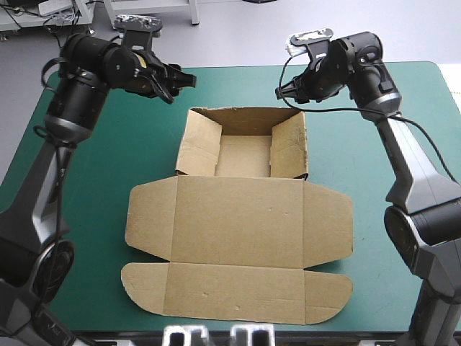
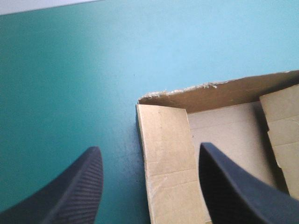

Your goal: Fold the box

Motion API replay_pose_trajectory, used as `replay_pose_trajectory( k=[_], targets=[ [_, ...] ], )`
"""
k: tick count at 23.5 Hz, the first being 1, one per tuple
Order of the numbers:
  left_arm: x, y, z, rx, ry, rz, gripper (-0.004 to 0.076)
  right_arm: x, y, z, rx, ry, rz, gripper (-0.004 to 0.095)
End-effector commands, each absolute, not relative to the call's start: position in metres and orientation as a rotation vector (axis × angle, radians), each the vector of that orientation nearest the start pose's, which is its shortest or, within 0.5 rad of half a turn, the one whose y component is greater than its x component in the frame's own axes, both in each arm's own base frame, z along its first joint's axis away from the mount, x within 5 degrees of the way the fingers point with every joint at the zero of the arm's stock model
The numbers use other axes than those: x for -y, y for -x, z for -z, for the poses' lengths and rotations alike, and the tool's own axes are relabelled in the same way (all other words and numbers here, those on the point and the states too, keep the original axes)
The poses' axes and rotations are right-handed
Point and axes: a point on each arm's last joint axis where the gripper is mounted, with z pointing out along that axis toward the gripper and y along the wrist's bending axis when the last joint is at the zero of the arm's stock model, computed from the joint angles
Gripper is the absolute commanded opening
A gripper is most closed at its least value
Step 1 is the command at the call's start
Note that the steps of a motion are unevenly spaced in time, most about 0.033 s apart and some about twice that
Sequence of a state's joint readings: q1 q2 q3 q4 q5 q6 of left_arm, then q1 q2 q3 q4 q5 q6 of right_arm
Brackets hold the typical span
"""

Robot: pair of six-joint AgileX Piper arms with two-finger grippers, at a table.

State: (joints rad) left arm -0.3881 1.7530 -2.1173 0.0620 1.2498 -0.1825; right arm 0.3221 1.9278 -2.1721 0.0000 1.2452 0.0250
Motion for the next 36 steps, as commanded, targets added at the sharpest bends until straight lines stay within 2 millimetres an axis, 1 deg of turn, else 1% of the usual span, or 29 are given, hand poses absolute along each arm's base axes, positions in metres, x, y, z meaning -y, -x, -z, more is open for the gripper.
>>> replay_pose_trajectory(
  k=[1,4,6,7,8,9,10,11,12,13,14,15,16,17,18,19,20,21,22,24,26,28,30,32,33,36],
  targets=[
    [0.116,-0.291,-0.511,-2.233,-0.272,0.222,0.0342,-0.122,-0.367,-0.453,-2.345,0.35,-0.165,0.0418],
    [0.105,-0.265,-0.527,-2.175,-0.307,0.213,0.0225,-0.122,-0.36,-0.456,-2.348,0.348,-0.207,0.0418],
    [0.099,-0.25,-0.532,-2.157,-0.332,0.202,0.0157,-0.124,-0.36,-0.452,-2.363,0.351,-0.232,0.0417],
    [0.093,-0.236,-0.533,-2.154,-0.342,0.196,0.0116,-0.126,-0.361,-0.445,-2.39,0.356,-0.251,0.0418],
    [0.09,-0.228,-0.531,-2.159,-0.343,0.193,0.0102,-0.126,-0.362,-0.44,-2.409,0.358,-0.248,0.0417],
    [0.083,-0.216,-0.524,-2.18,-0.349,0.169,0.009,-0.125,-0.365,-0.427,-2.453,0.361,-0.216,0.0418],
    [0.08,-0.209,-0.521,-2.187,-0.349,0.161,0.009,-0.125,-0.366,-0.421,-2.471,0.363,-0.199,0.0418],
    [0.074,-0.198,-0.509,-2.222,-0.355,0.14,0.009,-0.125,-0.367,-0.409,-2.513,0.365,-0.186,0.0418],
    [0.071,-0.192,-0.501,-2.243,-0.357,0.125,0.009,-0.125,-0.367,-0.403,-2.534,0.368,-0.182,0.0418],
    [0.065,-0.18,-0.485,-2.283,-0.365,0.106,0.009,-0.125,-0.368,-0.394,-2.566,0.371,-0.176,0.0418],
    [0.063,-0.175,-0.477,-2.304,-0.371,0.1,0.009,-0.125,-0.368,-0.39,-2.58,0.367,-0.176,0.0417],
    [0.057,-0.161,-0.464,-2.317,-0.375,0.097,0.0088,-0.125,-0.368,-0.381,-2.612,0.356,-0.174,0.0417],
    [0.051,-0.145,-0.455,-2.304,-0.375,0.1,0.0084,-0.125,-0.368,-0.373,-2.641,0.35,-0.17,0.0417],
    [0.048,-0.137,-0.45,-2.299,-0.375,0.101,0.0083,-0.125,-0.369,-0.368,-2.657,0.351,-0.167,0.0417],
    [0.042,-0.123,-0.442,-2.284,-0.373,0.104,0.0082,-0.126,-0.371,-0.36,-2.679,0.354,-0.162,0.0417],
    [0.039,-0.115,-0.438,-2.28,-0.372,0.105,0.0083,-0.127,-0.373,-0.353,-2.7,0.356,-0.158,0.0417],
    [0.033,-0.101,-0.43,-2.272,-0.371,0.107,0.0082,-0.128,-0.377,-0.344,-2.725,0.355,-0.156,0.0417],
    [0.031,-0.097,-0.426,-2.274,-0.371,0.107,0.0082,-0.129,-0.378,-0.339,-2.739,0.353,-0.163,0.0416],
    [0.027,-0.087,-0.42,-2.263,-0.368,0.11,0.0083,-0.133,-0.382,-0.331,-2.759,0.349,-0.197,0.0415],
    [0.023,-0.078,-0.412,-2.262,-0.368,0.11,0.0082,-0.139,-0.389,-0.319,-2.777,0.339,-0.251,0.0412],
    [0.022,-0.075,-0.408,-2.269,-0.37,0.108,0.0083,-0.141,-0.392,-0.311,-2.791,0.35,-0.269,0.0401],
    [0.021,-0.074,-0.405,-2.281,-0.369,0.106,0.0082,-0.142,-0.395,-0.306,-2.797,0.366,-0.264,0.0328],
    [0.021,-0.074,-0.403,-2.289,-0.369,0.105,0.0082,-0.142,-0.396,-0.304,-2.795,0.405,-0.248,0.0175],
    [0.021,-0.074,-0.404,-2.286,-0.372,0.104,0.0083,-0.141,-0.396,-0.304,-2.785,0.453,-0.229,-0.003],
    [0.021,-0.074,-0.404,-2.284,-0.372,0.105,0.0082,-0.141,-0.396,-0.304,-2.783,0.457,-0.222,-0.0012],
    [0.021,-0.074,-0.404,-2.28,-0.371,0.097,0.0079,-0.138,-0.396,-0.311,-2.768,0.465,-0.178,-0.0016]
  ],
)
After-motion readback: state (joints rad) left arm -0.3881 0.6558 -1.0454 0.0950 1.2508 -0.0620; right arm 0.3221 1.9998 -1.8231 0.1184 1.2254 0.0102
